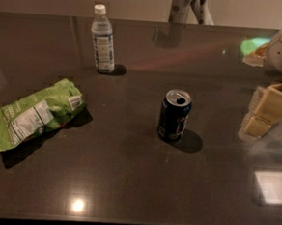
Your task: Move pepsi can near blue plastic bottle
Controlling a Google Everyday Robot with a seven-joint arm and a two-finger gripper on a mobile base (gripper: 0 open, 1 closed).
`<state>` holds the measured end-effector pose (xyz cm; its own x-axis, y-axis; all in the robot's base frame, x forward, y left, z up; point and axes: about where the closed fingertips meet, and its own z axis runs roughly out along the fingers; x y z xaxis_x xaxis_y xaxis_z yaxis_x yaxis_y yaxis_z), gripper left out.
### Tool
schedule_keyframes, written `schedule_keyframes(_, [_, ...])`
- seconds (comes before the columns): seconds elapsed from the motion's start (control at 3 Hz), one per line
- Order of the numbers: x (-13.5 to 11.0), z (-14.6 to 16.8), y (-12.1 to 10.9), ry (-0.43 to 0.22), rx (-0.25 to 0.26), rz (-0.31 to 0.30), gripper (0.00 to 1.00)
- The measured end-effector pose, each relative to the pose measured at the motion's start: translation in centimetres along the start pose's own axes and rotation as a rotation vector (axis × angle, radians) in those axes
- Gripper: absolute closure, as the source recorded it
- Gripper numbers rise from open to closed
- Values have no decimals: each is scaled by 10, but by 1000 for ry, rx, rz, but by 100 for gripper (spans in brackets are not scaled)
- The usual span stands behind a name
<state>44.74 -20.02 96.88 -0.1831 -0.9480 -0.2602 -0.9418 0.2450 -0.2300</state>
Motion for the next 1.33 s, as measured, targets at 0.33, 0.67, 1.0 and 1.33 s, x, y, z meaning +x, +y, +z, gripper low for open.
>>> schedule_keyframes(0.33, [-23,21,1,-76,-51,-26,0])
schedule_keyframes(0.67, [-45,44,6,-148,-108,-50,0])
schedule_keyframes(1.0, [-63,62,12,-208,-150,-68,0])
schedule_keyframes(1.33, [-79,75,17,-255,-181,-86,0])
